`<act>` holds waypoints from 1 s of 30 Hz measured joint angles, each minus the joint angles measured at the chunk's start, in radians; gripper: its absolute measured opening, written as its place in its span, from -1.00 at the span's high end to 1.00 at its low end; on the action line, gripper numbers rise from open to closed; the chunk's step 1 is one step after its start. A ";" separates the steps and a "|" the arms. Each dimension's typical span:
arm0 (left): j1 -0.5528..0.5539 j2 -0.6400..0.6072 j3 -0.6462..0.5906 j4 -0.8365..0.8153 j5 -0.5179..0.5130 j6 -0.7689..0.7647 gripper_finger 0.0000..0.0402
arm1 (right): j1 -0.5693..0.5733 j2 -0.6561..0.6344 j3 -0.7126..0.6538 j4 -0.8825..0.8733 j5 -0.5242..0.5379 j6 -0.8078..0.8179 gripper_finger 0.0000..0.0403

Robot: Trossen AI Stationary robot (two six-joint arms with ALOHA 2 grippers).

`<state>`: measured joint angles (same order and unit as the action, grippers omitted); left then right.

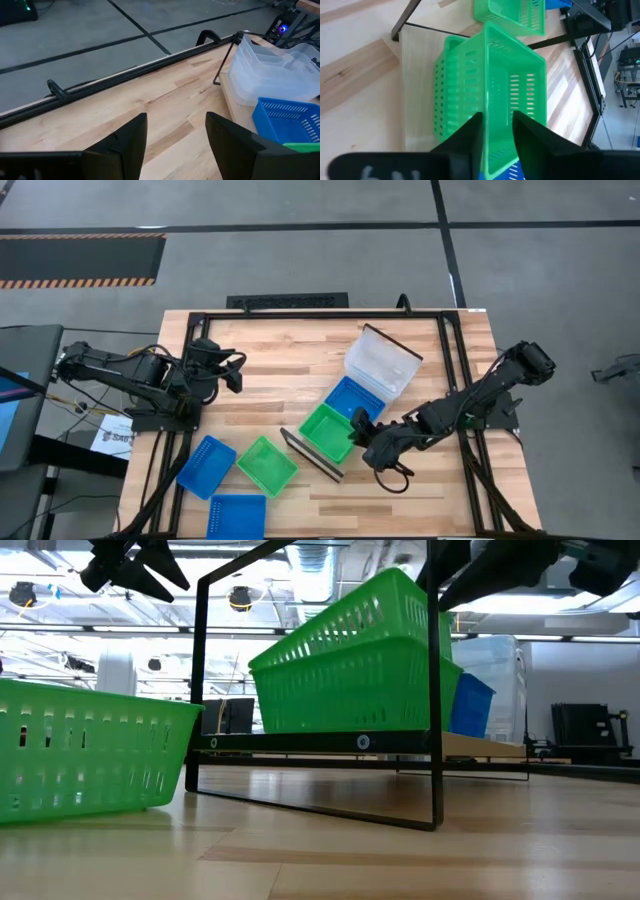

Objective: Stack baskets on shelf by color
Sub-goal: Stack the top green bin on the other green bin on the shelf

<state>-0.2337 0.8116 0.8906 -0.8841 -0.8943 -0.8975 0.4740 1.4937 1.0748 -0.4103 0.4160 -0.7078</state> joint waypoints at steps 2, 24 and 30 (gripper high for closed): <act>0.000 0.000 0.000 0.002 0.008 0.000 0.06 | 0.001 0.000 0.000 0.000 0.000 0.000 0.28; 0.000 0.000 0.000 0.030 0.103 -0.005 0.06 | 0.033 0.002 0.059 -0.034 0.079 0.161 0.16; 0.000 0.000 0.000 0.029 0.103 0.000 0.06 | 0.016 0.076 0.059 -0.018 0.053 0.161 0.20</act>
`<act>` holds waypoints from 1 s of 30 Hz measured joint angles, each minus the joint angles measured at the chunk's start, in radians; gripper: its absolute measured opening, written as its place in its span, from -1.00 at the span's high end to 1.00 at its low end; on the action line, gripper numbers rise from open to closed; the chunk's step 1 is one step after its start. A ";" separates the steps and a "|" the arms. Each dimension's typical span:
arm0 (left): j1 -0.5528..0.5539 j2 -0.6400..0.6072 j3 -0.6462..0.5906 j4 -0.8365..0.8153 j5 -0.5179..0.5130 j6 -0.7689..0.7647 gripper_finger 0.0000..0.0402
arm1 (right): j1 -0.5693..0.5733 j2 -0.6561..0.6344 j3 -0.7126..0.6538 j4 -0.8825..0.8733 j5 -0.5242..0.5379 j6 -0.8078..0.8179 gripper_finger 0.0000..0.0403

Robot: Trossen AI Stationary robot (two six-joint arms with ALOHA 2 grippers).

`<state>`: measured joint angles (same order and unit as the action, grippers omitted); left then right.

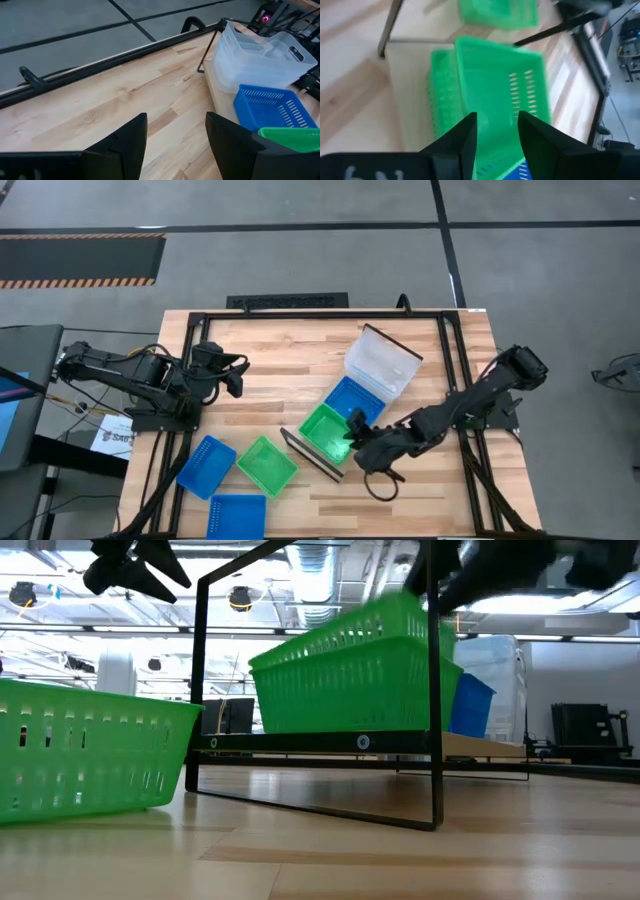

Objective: Stack baskets on shelf by color
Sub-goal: Stack the top green bin on the other green bin on the shelf, then stack the green bin on the other green bins on the shelf

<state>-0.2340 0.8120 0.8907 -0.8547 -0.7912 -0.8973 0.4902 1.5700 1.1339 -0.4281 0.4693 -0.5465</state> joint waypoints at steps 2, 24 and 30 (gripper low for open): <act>0.000 0.000 0.000 0.000 0.000 0.001 0.06 | -0.003 0.026 0.000 -0.009 0.001 -0.001 0.20; 0.000 0.000 0.000 0.094 0.223 -0.015 0.06 | -0.082 -0.172 0.200 0.194 0.145 -0.008 0.23; 0.000 0.000 0.000 0.113 0.231 -0.025 0.06 | -0.128 -0.006 0.403 0.307 -0.039 -0.003 0.20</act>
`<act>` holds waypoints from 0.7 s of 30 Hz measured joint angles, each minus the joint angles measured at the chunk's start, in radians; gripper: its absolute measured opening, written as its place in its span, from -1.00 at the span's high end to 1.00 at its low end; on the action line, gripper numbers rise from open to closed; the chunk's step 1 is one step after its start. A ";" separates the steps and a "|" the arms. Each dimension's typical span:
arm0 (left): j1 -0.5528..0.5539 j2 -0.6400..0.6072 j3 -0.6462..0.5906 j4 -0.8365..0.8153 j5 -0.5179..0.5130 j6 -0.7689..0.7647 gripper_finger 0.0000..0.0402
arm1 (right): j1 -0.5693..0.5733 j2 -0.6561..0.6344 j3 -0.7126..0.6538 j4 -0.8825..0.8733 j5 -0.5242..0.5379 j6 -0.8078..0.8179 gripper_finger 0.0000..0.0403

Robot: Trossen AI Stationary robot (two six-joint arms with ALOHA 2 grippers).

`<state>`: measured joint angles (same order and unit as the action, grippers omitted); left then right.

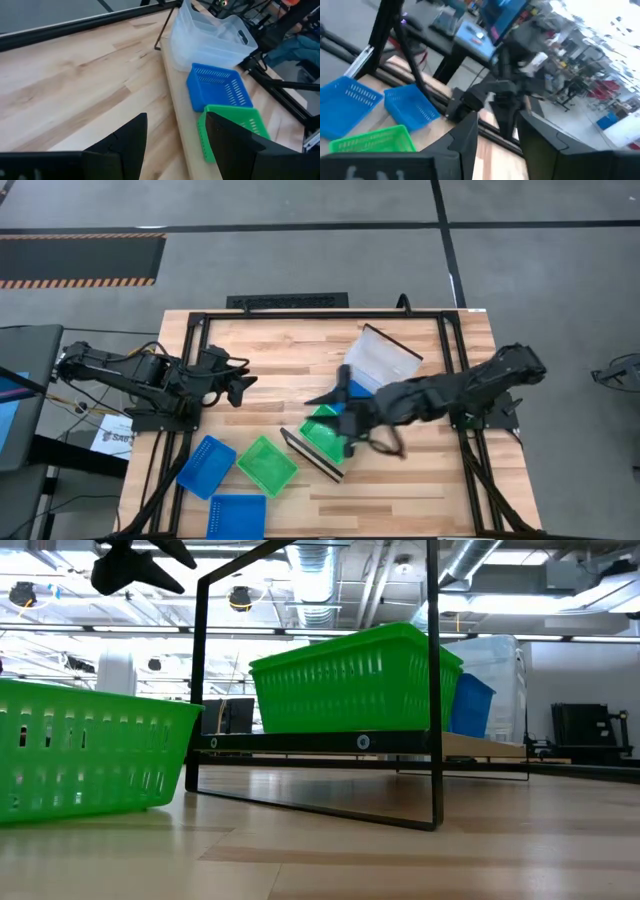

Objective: Stack baskets on shelf by color
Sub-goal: Stack the green bin on the other green bins on the shelf

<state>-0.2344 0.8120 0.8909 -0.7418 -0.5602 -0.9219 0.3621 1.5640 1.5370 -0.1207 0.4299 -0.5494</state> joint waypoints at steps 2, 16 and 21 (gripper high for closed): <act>0.000 0.000 0.000 0.000 0.006 -0.001 0.06 | 0.004 0.084 0.086 -0.001 -0.011 0.001 0.17; 0.000 -0.001 0.000 -0.036 0.108 0.089 0.06 | 0.056 0.544 0.525 -0.034 -0.079 0.143 -0.12; 0.000 -0.001 0.000 -0.074 0.108 0.124 0.06 | 0.055 0.633 0.615 -0.092 -0.140 0.205 -0.16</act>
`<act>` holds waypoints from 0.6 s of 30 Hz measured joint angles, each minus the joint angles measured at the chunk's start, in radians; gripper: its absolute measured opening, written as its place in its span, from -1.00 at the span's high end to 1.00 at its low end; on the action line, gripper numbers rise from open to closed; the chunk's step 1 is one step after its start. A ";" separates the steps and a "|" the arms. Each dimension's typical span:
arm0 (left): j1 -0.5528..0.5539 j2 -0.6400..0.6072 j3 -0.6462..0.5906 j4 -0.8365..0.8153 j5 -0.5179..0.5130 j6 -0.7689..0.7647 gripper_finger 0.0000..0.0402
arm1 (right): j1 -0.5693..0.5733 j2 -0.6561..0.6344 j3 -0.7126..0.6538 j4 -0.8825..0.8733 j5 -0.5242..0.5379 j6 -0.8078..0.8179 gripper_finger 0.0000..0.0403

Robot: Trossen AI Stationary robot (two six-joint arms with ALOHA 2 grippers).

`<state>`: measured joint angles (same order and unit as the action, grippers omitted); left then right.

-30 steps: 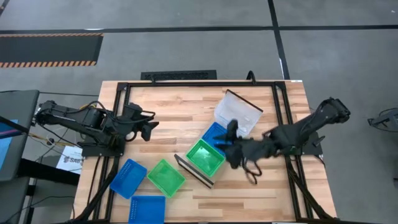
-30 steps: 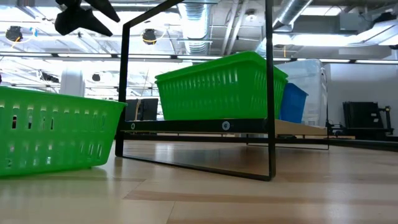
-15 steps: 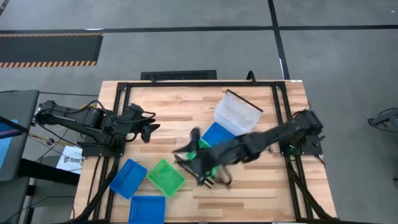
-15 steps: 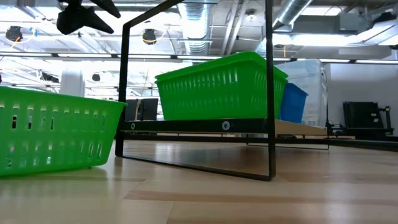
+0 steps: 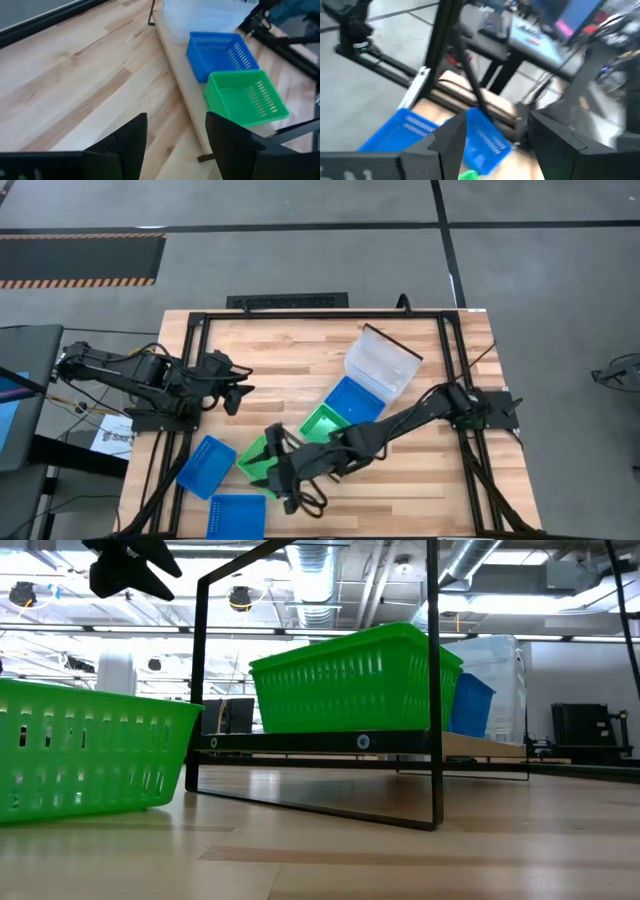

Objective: Stack baskets on shelf by color
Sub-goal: Stack the green bin on the other green bins on the shelf

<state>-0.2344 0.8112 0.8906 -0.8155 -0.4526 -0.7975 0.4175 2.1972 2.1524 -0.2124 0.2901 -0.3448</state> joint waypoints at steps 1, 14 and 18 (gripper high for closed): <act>0.000 0.000 0.000 -0.006 0.000 0.007 0.06 | 0.000 0.017 0.014 -0.007 -0.008 0.012 -0.16; 0.000 0.000 0.000 -0.085 0.005 0.035 0.06 | 0.014 0.083 0.076 -0.308 -0.061 0.007 -0.16; 0.000 0.000 0.000 -0.088 0.004 0.039 0.06 | 0.017 0.083 0.046 -0.311 -0.095 0.006 -0.16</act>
<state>-0.2344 0.8108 0.8907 -0.9031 -0.4488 -0.7589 0.4347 2.2803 2.1982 -0.5229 0.1949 -0.3390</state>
